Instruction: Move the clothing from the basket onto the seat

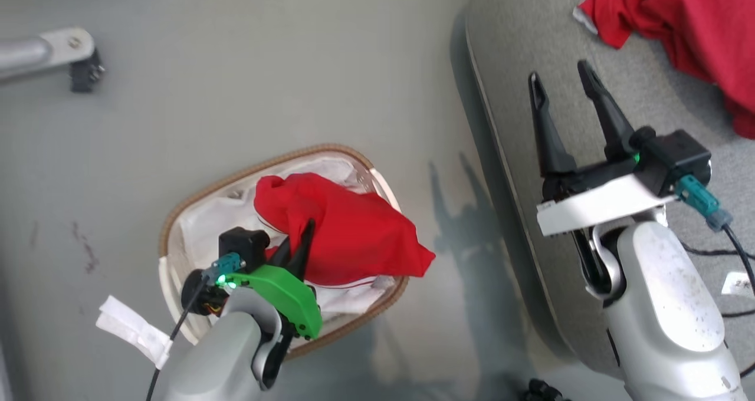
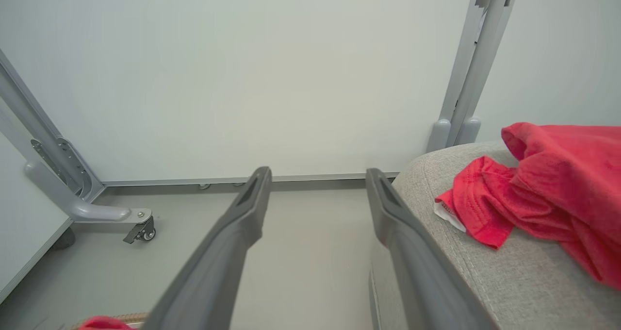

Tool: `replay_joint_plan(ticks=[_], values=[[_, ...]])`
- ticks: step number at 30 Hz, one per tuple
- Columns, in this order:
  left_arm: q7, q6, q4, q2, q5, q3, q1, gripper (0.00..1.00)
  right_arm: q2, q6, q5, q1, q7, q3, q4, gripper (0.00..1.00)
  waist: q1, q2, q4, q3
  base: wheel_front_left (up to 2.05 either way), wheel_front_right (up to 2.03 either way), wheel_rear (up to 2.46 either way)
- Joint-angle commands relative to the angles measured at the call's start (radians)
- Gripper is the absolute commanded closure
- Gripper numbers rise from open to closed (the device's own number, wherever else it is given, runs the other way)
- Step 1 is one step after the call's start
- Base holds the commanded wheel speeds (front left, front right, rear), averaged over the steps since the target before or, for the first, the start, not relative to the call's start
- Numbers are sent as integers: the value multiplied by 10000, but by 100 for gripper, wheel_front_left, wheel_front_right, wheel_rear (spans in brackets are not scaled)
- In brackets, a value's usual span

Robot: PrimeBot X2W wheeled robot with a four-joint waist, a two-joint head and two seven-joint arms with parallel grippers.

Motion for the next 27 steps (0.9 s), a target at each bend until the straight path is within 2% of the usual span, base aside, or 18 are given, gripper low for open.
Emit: replay_joint_plan(ticks=[1, 16, 27], values=[[-5, -25, -202, -115, 159, 153, 356, 100, -49, -14, -66, 335, -17, -89, 92, 0, 0, 0, 784, -1449, 0, 0, 0], [-5, -26, -2993, -403, 1434, 1545, 1370, 100, -46, -14, -312, 1960, -19, -491, 628, 0, 0, 0, 1540, -3720, 0, 0, 0], [-5, -26, -4667, -490, 2083, 2196, 1055, 100, -46, -14, -358, 2794, -18, -60, 906, 0, 0, 0, 1655, -4468, 0, 0, 0]])
